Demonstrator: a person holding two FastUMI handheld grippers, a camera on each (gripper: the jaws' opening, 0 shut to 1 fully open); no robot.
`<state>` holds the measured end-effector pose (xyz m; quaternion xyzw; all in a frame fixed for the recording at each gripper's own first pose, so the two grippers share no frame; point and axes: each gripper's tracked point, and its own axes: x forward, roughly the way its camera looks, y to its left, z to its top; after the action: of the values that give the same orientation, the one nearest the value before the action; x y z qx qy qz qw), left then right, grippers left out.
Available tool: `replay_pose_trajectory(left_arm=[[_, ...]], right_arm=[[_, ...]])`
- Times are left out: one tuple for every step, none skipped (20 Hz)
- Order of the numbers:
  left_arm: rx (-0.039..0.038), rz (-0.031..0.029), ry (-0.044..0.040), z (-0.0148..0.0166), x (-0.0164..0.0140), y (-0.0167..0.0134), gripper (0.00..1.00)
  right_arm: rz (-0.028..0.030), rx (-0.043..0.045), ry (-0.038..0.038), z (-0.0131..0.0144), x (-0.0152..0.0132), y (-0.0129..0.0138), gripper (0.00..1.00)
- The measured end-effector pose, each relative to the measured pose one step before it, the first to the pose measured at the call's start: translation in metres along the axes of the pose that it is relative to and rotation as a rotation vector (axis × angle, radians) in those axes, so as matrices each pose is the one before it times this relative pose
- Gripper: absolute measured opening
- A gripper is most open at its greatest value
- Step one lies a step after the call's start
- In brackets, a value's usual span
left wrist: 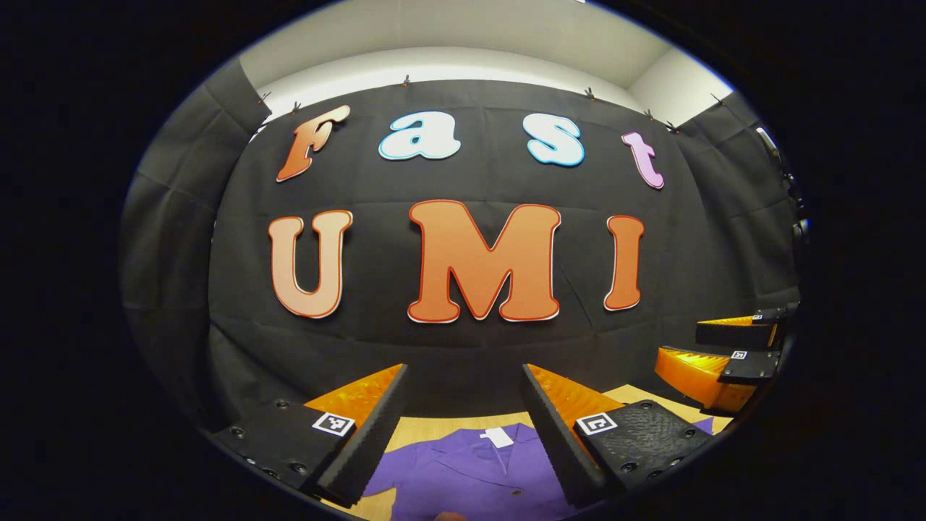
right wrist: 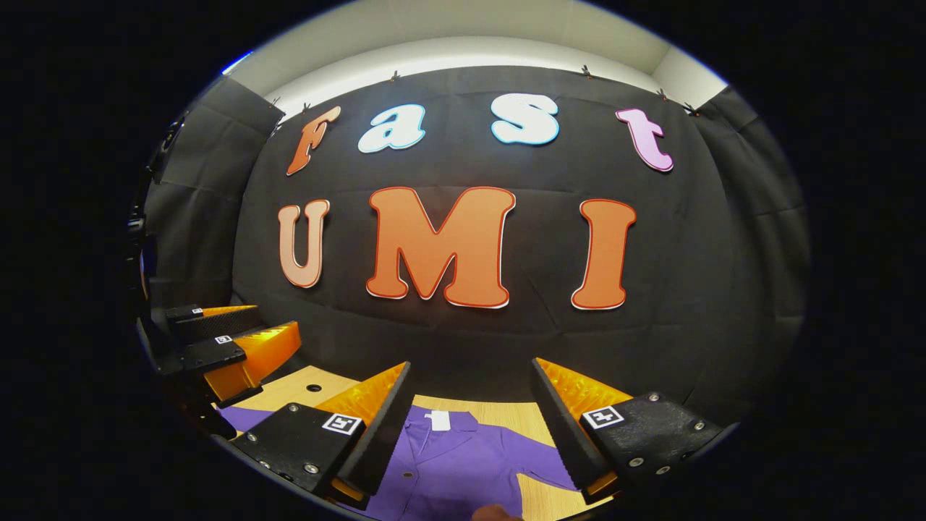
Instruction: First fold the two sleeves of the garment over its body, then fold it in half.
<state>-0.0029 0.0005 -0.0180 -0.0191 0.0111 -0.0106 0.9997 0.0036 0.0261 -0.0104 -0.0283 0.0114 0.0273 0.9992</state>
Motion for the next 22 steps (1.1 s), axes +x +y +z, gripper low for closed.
replay_pose_trajectory(left_arm=[[0.00523, 0.00489, 0.00349, -0.00102, -0.00037, 0.00193, 0.95], [0.00696, 0.00766, 0.00304, -0.00084, -0.00146, 0.00239, 0.97], [-0.00275, 0.00367, -0.00028, -0.00007, -0.00109, 0.00146, 0.95], [-0.00319, 0.0038, 0.00144, -0.00152, -0.00194, 0.00168, 0.97], [-0.00224, 0.00536, 0.00146, -0.00002, -0.00046, 0.00212, 0.97], [0.00243, 0.00564, 0.0009, -0.00127, -0.0009, 0.00094, 0.95], [0.00239, 0.00744, -0.00091, 0.00036, 0.00043, 0.00191, 0.95], [-0.00027, 0.00181, -0.00025, -0.00035, -0.00061, 0.00033, 0.95], [0.00254, 0.00302, 0.00378, -0.00065, -0.00012, 0.00041, 0.95], [0.00158, 0.00042, 0.00283, -0.00161, -0.00141, -0.00058, 0.97], [0.00402, -0.0012, 0.00238, -0.00006, -0.00126, -0.0006, 0.95], [0.00042, 0.00092, -0.00245, 0.00103, -0.00144, 0.00022, 0.95], [0.00194, -0.00098, -0.0019, 0.00214, -0.00127, -0.00001, 0.97], [0.00452, 0.00284, -0.00306, 0.00041, -0.00219, 0.00078, 0.97], [0.00472, 0.00223, -0.00336, 0.00232, -0.00068, 0.00048, 0.97], [0.00348, 0.00196, -0.0029, 0.00064, -0.00188, 0.00012, 0.97], [0.00149, -0.00062, -0.00557, 0.00259, -0.00169, -0.00075, 0.95], [0.00099, 0.00015, -0.00344, 0.00072, -0.00187, -0.00152, 0.95], [0.00125, 0.00079, -0.00402, 0.0018, -0.00187, 0.00007, 0.95], [0.00234, -0.00013, -0.00166, 0.00092, -0.00049, -0.00101, 0.95], [0.00165, 0.00096, -0.0013, 0.001, -0.00064, -0.00019, 0.95], [0.00002, -0.00172, 0.00314, -0.00183, -0.00104, -0.00117, 0.95]], right_arm=[[0.00211, -0.00082, 0.00009, 0.00076, 0.00119, 0.00048, 0.95], [0.00365, -0.00049, -0.00116, 0.00044, 0.00079, 0.00106, 0.95], [-0.00331, -0.00229, -0.00321, 0.00107, 0.00195, -0.00034, 0.95], [0.00526, -0.00075, -0.00064, -0.00045, 0.00104, 0.00099, 0.95], [-0.00101, -0.00084, -0.00072, 0.00061, 0.00178, 0.00052, 0.95], [0.00928, 0.00069, 0.00408, -0.00118, 0.00126, 0.00107, 0.95], [-0.00189, -0.00182, 0.00285, -0.00101, 0.00051, -0.00035, 0.95], [-0.00338, -0.00272, 0.00382, -0.00156, 0.00178, -0.00237, 0.95], [-0.0014, -0.00081, 0.00143, -0.00089, 0.00062, -0.00016, 0.95], [-0.00448, -0.00119, 0.00166, -0.00219, 0.00119, -0.00209, 0.95], [-0.00604, -0.00142, 0.00141, -0.00268, 0.00193, -0.00216, 0.95], [-0.01034, -0.0031, 0.00618, -0.00416, 0.00301, -0.00315, 0.95], [-0.00586, 0.00007, 0.00696, -0.0036, 0.00137, -0.00224, 0.95], [-0.01004, 0.00068, 0.00845, -0.00421, 0.00179, -0.00338, 0.95], [-0.00453, 0.0033, 0.00539, -0.00359, 0.00118, -0.00277, 0.95], [-0.01323, -0.00218, 0.00524, -0.00382, 0.00033, -0.00531, 0.95], [-0.01314, -0.00358, 0.00684, -0.00405, 0.0012, -0.00606, 0.95], [-0.01697, -0.0054, 0.00747, -0.00485, 0.00166, -0.00729, 0.95], [-0.01697, -0.00577, 0.00886, -0.00572, 0.00171, -0.00772, 0.95], [-0.02079, -0.01122, 0.00975, -0.00783, -0.00004, -0.01026, 0.95], [-0.03134, -0.01055, 0.00938, -0.00656, 0.00139, -0.01263, 0.95], [-0.02477, -0.0046, 0.01194, -0.00746, 0.00209, -0.01195, 0.95]])
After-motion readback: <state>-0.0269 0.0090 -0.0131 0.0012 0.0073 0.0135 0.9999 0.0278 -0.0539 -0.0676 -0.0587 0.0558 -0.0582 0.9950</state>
